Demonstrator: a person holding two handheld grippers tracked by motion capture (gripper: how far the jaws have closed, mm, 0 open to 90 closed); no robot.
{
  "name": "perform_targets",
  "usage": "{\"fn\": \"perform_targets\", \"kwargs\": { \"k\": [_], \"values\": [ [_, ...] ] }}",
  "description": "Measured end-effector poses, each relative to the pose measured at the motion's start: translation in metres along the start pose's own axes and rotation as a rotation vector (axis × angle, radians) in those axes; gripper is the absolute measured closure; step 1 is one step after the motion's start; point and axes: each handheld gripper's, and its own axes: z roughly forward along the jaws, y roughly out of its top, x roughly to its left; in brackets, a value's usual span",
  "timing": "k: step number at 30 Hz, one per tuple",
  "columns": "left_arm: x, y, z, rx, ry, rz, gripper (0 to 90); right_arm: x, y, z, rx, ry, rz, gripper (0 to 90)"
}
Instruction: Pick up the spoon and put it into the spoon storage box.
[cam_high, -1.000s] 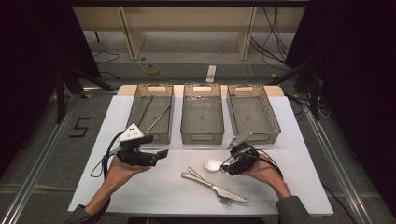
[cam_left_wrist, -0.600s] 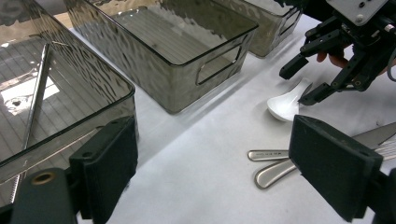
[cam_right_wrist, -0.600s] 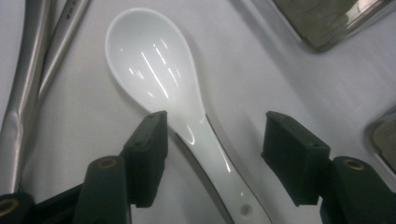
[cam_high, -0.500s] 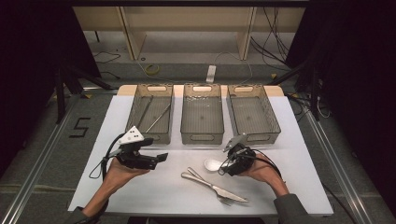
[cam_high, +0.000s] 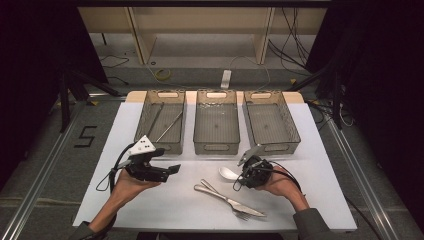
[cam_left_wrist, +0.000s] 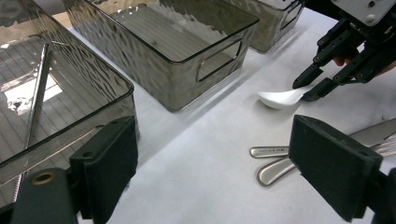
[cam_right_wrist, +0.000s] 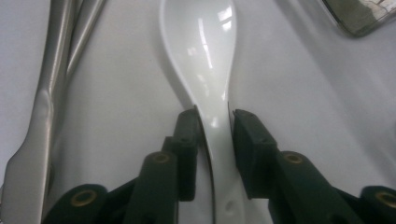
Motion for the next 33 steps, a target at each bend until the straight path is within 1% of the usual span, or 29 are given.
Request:
{"fn": "perform_targets", "kwargs": {
  "k": [1, 2, 4, 6, 7, 8, 9, 10, 11, 14, 15, 16, 21, 22, 23, 26, 31, 33],
  "values": [
    [0.000, 0.000, 0.000, 0.000, 0.001, 0.002, 15.4, 0.000, 0.000, 0.000, -0.002, 0.002, -0.004, 74.8],
    [0.000, 0.000, 0.000, 0.000, 0.001, 0.001, 15.3, 0.000, 0.000, 0.000, 0.002, 0.005, 0.002, 76.4],
    [0.000, 0.000, 0.000, 0.001, 0.001, 0.005, 15.4, 0.001, 0.001, 0.000, 0.001, -0.001, 0.000, 77.9],
    [0.000, 0.000, 0.001, 0.001, 0.003, 0.006, 15.4, 0.001, 0.001, -0.001, 0.004, -0.010, 0.006, 79.9],
    [0.000, 0.000, 0.001, 0.001, 0.003, 0.006, 15.4, 0.000, 0.001, -0.001, -0.004, -0.021, 0.003, 81.9],
    [0.000, 0.000, 0.001, 0.000, 0.003, 0.006, 15.5, 0.000, 0.000, -0.003, -0.016, -0.035, 0.013, 85.7],
    [0.000, 0.000, 0.001, 0.000, 0.003, 0.006, 15.5, -0.002, 0.000, -0.004, -0.018, -0.042, 0.031, 86.1],
    [0.000, 0.000, 0.001, 0.001, 0.003, 0.006, 15.5, -0.003, -0.001, -0.005, -0.022, -0.034, 0.040, 86.2],
    [0.000, 0.000, 0.001, 0.001, 0.003, 0.006, 15.5, -0.004, -0.002, -0.005, -0.022, -0.028, 0.040, 86.3],
    [0.000, 0.000, 0.001, 0.000, 0.003, 0.005, 15.5, -0.004, -0.001, -0.007, -0.027, -0.031, 0.035, 86.4],
    [0.000, 0.000, 0.001, -0.001, 0.002, 0.005, 15.5, -0.004, -0.001, -0.008, -0.035, -0.034, 0.032, 86.5],
    [0.000, 0.000, 0.001, -0.001, 0.002, 0.005, 15.5, -0.004, -0.001, -0.011, -0.045, -0.033, 0.041, 86.5],
    [0.000, 0.000, 0.002, -0.004, 0.000, 0.004, 15.5, -0.005, 0.001, -0.026, -0.118, -0.042, 0.050, 86.6],
    [0.000, -0.001, 0.002, -0.006, -0.002, 0.002, 15.5, -0.005, 0.002, -0.029, -0.129, -0.044, 0.061, 86.6],
    [0.000, 0.000, 0.002, -0.007, -0.002, 0.001, 15.5, -0.006, 0.003, -0.032, -0.147, -0.044, 0.058, 86.6],
    [0.000, 0.000, 0.002, -0.009, -0.003, 0.002, 15.5, -0.008, 0.007, -0.038, -0.172, -0.053, 0.063, 86.6],
    [0.000, 0.000, 0.002, -0.012, -0.005, 0.004, 15.5, -0.017, 0.022, -0.044, -0.218, -0.076, 0.085, 86.6],
    [0.001, 0.000, 0.002, -0.011, -0.007, 0.002, 15.5, -0.021, 0.030, -0.045, -0.241, -0.081, 0.102, 86.5]
  ]
}}
